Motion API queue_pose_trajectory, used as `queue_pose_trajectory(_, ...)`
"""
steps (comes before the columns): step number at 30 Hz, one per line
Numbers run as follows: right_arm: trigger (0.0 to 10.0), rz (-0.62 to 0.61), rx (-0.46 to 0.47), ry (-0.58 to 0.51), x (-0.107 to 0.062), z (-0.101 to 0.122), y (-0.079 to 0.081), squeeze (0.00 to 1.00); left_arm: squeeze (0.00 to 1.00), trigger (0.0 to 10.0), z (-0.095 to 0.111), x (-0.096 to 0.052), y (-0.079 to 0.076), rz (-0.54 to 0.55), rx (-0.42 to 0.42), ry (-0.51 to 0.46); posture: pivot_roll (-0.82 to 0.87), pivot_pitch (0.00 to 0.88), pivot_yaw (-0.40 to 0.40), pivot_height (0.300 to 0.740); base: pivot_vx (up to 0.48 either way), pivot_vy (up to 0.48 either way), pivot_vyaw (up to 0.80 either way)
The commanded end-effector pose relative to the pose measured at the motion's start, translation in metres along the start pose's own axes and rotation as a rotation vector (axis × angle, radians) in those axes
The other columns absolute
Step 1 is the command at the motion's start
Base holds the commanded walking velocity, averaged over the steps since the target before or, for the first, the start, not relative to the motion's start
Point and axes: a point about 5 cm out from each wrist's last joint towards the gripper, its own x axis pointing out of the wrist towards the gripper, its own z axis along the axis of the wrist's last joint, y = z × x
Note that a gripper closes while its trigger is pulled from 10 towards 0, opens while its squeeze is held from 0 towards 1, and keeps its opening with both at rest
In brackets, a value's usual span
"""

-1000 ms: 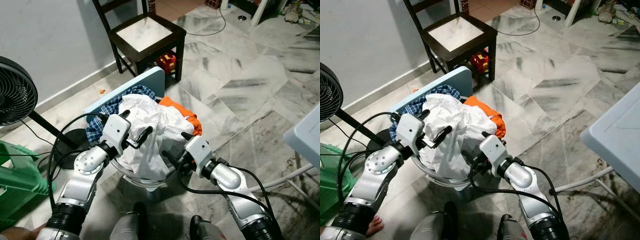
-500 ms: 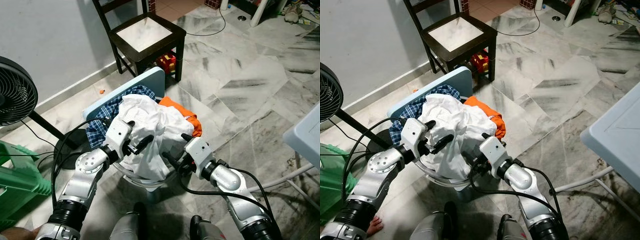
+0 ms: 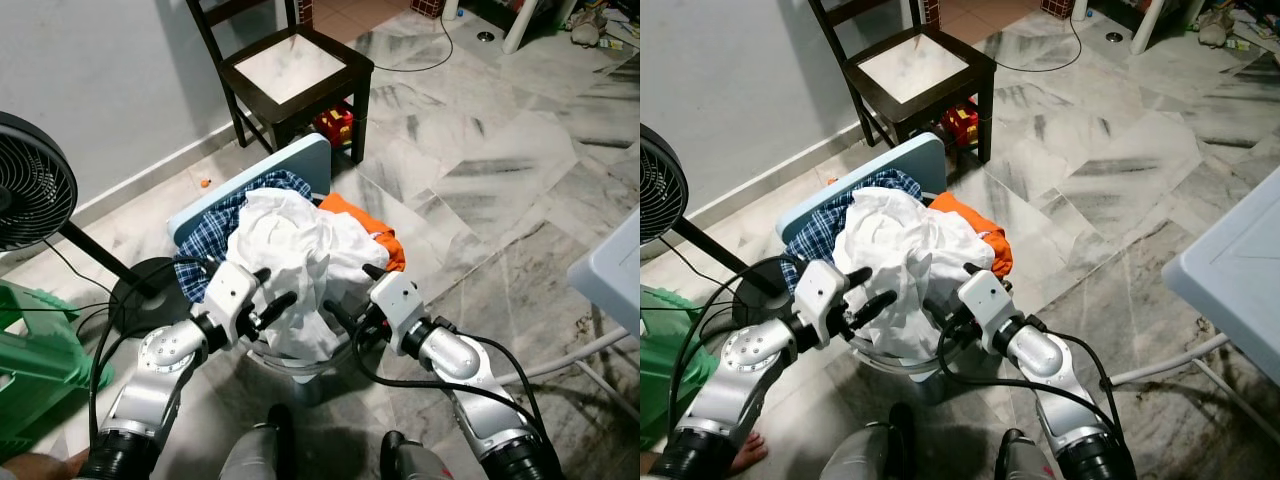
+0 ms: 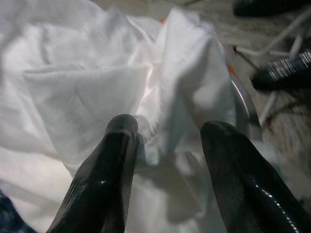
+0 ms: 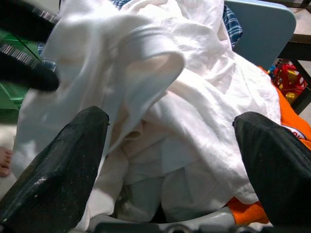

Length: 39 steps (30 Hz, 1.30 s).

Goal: Hang hanger

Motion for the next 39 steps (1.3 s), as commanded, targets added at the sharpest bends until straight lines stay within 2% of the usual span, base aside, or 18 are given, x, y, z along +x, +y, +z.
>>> queue_pose_trajectory(1,10.0,0.022,0.008,0.015,-0.001,-0.005,0.007,1.00,0.00,0.0,-0.003,-0.005,-0.001,0.003,0.045,0.009,0.00,0.287,0.093,0.740,0.000,0.000,0.00)
queue_pose_trajectory(7,10.0,0.027,0.006,0.018,0.000,-0.005,0.006,1.00,0.00,0.0,-0.010,-0.008,0.000,0.069,0.081,0.018,0.00,0.282,0.090,0.740,0.000,0.000,0.00)
queue_pose_trajectory(17,10.0,0.026,0.009,0.025,0.000,-0.007,0.007,1.00,0.00,0.0,-0.030,-0.020,0.017,0.283,0.181,0.039,0.00,0.285,0.086,0.740,0.000,0.000,0.00)
queue_pose_trajectory(25,10.0,0.027,0.010,0.025,0.001,-0.008,0.008,1.00,0.00,0.0,-0.038,-0.023,0.019,0.327,0.196,0.039,0.01,0.286,0.086,0.740,0.000,0.000,0.00)
queue_pose_trajectory(28,10.0,0.029,0.010,0.025,0.002,-0.008,0.007,1.00,0.00,0.0,-0.037,-0.021,0.020,0.328,0.207,0.021,0.00,0.284,0.087,0.740,0.000,0.000,0.00)
queue_pose_trajectory(33,10.0,0.027,0.011,0.025,0.002,-0.008,0.007,1.00,0.00,0.0,-0.009,-0.017,0.019,0.339,0.304,-0.101,0.00,0.283,0.088,0.740,0.000,0.000,0.00)
queue_pose_trajectory(34,10.0,0.027,0.012,0.026,0.001,-0.008,0.007,1.00,0.00,3.0,-0.005,-0.017,0.018,0.345,0.325,-0.124,0.00,0.283,0.088,0.740,0.000,0.000,0.00)
queue_pose_trajectory(35,10.0,0.028,0.012,0.026,0.001,-0.008,0.007,1.00,0.00,10.0,-0.001,-0.018,0.017,0.350,0.336,-0.143,0.00,0.283,0.088,0.740,0.000,0.000,0.00)
queue_pose_trajectory(37,10.0,0.028,0.012,0.027,0.001,-0.009,0.007,1.00,0.00,10.0,0.003,-0.020,0.016,0.358,0.350,-0.165,0.00,0.283,0.088,0.740,0.000,0.000,0.00)
queue_pose_trajectory(38,10.0,0.028,0.012,0.028,0.000,-0.009,0.007,1.00,0.05,10.0,0.008,-0.021,0.013,0.358,0.347,-0.189,0.00,0.283,0.090,0.740,0.000,0.000,0.00)
queue_pose_trajectory(39,10.0,0.027,0.011,0.029,0.000,-0.009,0.007,1.00,1.00,10.0,0.011,-0.023,0.010,0.362,0.338,-0.209,0.00,0.283,0.090,0.740,0.000,0.000,0.00)
